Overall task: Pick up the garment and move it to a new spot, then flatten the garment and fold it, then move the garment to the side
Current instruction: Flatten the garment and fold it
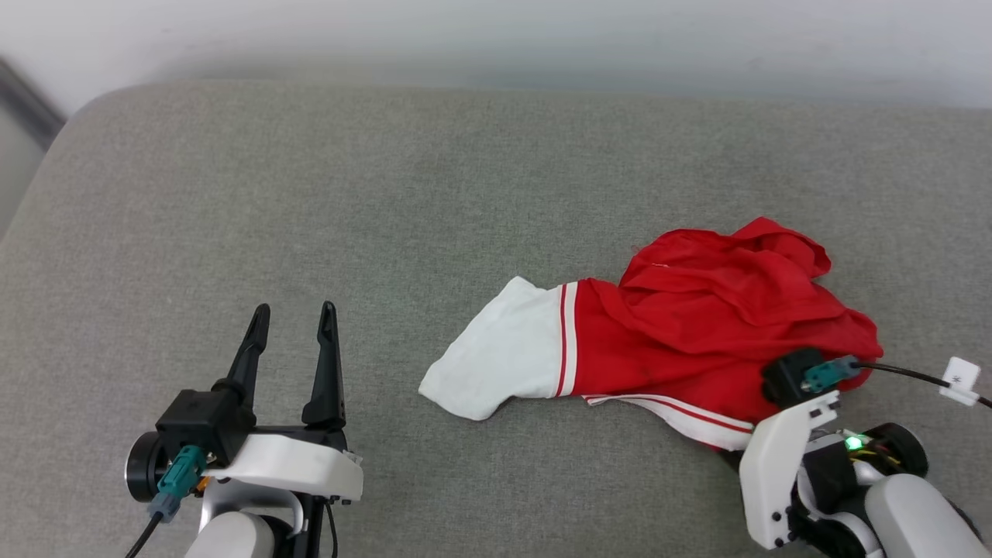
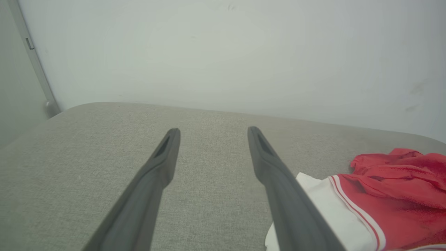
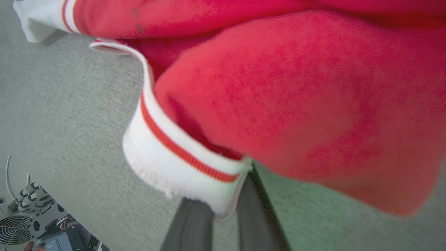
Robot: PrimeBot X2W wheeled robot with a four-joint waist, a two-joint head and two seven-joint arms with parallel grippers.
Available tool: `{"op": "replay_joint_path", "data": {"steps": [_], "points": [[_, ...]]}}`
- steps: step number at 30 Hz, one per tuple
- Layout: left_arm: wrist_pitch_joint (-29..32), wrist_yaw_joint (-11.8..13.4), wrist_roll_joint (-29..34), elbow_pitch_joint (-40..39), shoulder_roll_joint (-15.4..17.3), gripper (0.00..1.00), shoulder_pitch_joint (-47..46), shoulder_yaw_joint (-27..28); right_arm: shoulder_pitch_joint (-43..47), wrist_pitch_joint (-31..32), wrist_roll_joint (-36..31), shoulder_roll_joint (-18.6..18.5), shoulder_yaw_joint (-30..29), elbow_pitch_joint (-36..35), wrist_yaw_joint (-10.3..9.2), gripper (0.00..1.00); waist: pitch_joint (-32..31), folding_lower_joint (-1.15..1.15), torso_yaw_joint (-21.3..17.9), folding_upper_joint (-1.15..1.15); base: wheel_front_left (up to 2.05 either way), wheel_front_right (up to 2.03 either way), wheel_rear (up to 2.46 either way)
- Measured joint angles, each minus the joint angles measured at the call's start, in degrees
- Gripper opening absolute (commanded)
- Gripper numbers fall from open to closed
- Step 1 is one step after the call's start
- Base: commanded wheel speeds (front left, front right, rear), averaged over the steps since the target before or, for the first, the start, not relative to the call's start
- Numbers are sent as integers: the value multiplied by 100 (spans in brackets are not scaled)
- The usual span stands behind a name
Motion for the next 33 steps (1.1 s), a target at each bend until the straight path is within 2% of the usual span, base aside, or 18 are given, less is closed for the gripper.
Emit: {"op": "replay_joint_path", "data": {"steps": [3, 9, 10, 13, 17, 23, 24, 25, 26, 33], "points": [[-1, 43, 0, -11, -4, 100, 58, 16, 110, -54, -109, -60, -283, -332, 1, 0, -102, 0, -64, 0, 0, 0, 0], [1, 98, -11, -68, 21, 100, 184, 24, 224, 59, -546, -249, -1245, -1247, 1, 0, -279, 0, -278, 0, 0, 0, 0], [9, 105, -16, -102, 35, 100, 211, 22, 280, 179, -786, -267, -1848, -1592, 1, 0, -331, 0, -390, 0, 0, 0, 0], [26, 111, -16, -135, 38, 100, 215, 5, 397, 207, -991, -227, -2533, -1729, 1, 0, -345, 0, -462, 0, 0, 0, 0], [35, 119, -18, -151, 46, 100, 222, -24, 834, 180, -1144, 109, -3205, -1383, 0, 0, -317, 0, -486, 0, 0, 0, 0], [53, 110, -45, -144, 62, 100, 218, -59, 1261, -191, -1105, 677, -3330, -241, 1, 0, -249, 0, -461, 0, 0, 0, 0], [53, 109, -46, -143, 63, 100, 214, -60, 1262, -294, -1103, 722, -3321, -74, 1, 5, -242, 0, -454, 0, 0, 0, 0], [60, 109, -48, -141, 68, 100, 205, -65, 1259, -419, -1092, 761, -3314, 69, 1, 41, -237, 0, -448, 0, 0, 0, 0], [65, 109, -48, -138, 78, 100, 201, -66, 1244, -569, -1058, 792, -3314, 163, 0, 100, -235, 0, -444, 0, 0, 0, 0], [103, 120, -51, -107, 122, 100, 215, -86, 1201, -1599, -992, 881, -3267, 335, 0, 100, -368, 0, -435, 0, 0, 0, 0]]}}
